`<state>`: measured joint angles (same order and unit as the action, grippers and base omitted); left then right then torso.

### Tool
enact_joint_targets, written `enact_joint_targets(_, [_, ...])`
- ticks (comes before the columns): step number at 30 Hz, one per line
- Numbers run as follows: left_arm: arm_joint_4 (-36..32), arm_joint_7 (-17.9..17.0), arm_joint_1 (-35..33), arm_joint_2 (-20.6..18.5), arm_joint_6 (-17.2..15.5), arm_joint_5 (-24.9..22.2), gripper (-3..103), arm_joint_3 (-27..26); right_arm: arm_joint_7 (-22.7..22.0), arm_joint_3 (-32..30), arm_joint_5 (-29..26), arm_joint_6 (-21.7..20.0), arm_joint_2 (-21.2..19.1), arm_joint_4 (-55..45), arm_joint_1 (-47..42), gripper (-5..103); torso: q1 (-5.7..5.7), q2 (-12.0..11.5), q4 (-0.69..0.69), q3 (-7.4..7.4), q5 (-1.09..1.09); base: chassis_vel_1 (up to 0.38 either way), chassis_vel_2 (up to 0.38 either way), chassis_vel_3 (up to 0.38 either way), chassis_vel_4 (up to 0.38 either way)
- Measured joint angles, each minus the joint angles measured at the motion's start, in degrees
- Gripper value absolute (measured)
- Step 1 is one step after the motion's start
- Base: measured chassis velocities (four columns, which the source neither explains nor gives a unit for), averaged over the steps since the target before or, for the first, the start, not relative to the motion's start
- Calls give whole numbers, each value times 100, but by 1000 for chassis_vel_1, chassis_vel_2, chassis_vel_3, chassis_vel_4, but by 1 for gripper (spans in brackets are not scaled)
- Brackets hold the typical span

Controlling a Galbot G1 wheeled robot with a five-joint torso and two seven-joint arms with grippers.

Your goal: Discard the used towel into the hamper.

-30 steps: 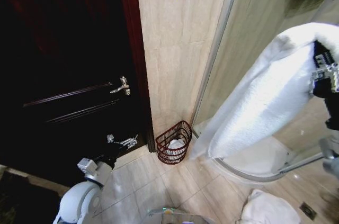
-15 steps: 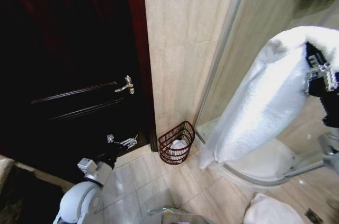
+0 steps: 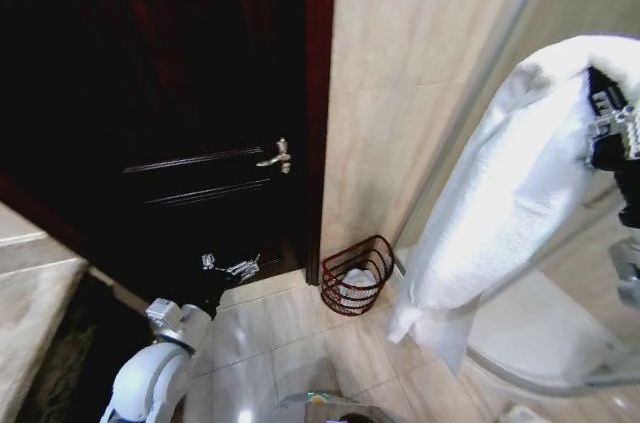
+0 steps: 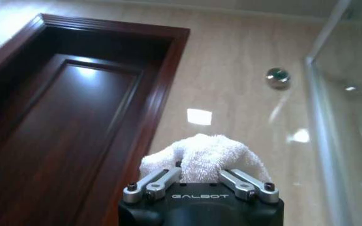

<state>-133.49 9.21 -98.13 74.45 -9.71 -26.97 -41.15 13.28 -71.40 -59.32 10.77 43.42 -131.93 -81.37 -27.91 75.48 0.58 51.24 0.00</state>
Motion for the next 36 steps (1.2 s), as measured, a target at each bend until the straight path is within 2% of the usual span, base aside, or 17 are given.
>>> enact_joint_targets(10, [0,0,-2,0,0,0,100,0,140,143,94,33,-137,345,207,7,0,0,4,0,-2,118,105,107,122])
enact_joint_targets(15, [0,0,1,0,0,0,100,0,223,243,243,85,-70,546,213,7,0,0,-1,0,1,15,3,4,10])
enact_joint_targets(26, [0,0,0,0,0,0,100,0,428,733,523,207,250,998,212,7,-1,0,-1,0,-2,0,0,0,0])
enact_joint_targets(29, [0,0,0,0,0,0,100,0,519,1142,799,286,446,1204,305,7,-1,0,-1,0,0,0,0,0,0])
enact_joint_targets(36, [0,0,0,0,0,0,100,0,671,1546,1123,417,734,1531,411,7,-1,0,0,0,0,0,0,0,0])
